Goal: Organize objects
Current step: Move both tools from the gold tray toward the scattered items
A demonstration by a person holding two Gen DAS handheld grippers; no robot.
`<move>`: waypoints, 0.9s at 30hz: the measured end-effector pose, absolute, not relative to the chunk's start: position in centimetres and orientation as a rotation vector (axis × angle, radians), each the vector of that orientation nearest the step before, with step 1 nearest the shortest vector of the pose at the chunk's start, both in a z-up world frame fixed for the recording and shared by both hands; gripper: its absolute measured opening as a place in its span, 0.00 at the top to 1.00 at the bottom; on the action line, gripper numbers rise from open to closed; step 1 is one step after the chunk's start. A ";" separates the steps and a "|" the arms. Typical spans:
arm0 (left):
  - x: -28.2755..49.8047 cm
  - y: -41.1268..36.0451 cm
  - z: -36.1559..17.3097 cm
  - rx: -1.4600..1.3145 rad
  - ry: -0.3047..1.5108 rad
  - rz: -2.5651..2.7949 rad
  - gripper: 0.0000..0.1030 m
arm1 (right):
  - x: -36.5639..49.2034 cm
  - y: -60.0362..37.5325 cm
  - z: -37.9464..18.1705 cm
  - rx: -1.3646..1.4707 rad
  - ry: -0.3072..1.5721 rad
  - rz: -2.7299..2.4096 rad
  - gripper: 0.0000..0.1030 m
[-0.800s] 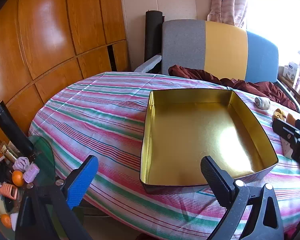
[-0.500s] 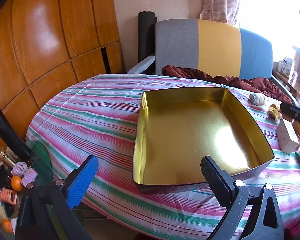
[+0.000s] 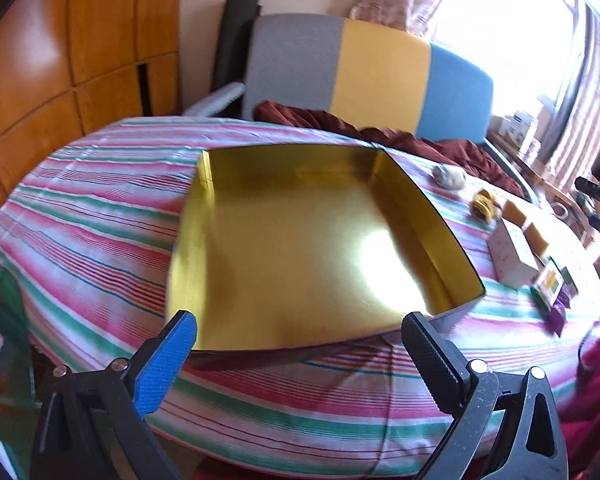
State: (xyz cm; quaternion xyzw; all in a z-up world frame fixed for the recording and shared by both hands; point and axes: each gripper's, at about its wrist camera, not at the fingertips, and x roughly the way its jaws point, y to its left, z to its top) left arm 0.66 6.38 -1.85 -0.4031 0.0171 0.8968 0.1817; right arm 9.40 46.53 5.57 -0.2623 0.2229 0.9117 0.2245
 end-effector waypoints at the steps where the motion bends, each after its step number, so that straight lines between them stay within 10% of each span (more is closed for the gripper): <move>1: 0.6 6.9 -1.9 -1.140 0.052 2.512 0.00 | 10.3 48.7 5.0 -0.704 0.668 2.452 0.06; 27: 1.4 29.5 -0.1 -0.942 0.338 2.062 0.00 | 16.4 57.4 0.1 -0.571 1.238 2.151 0.06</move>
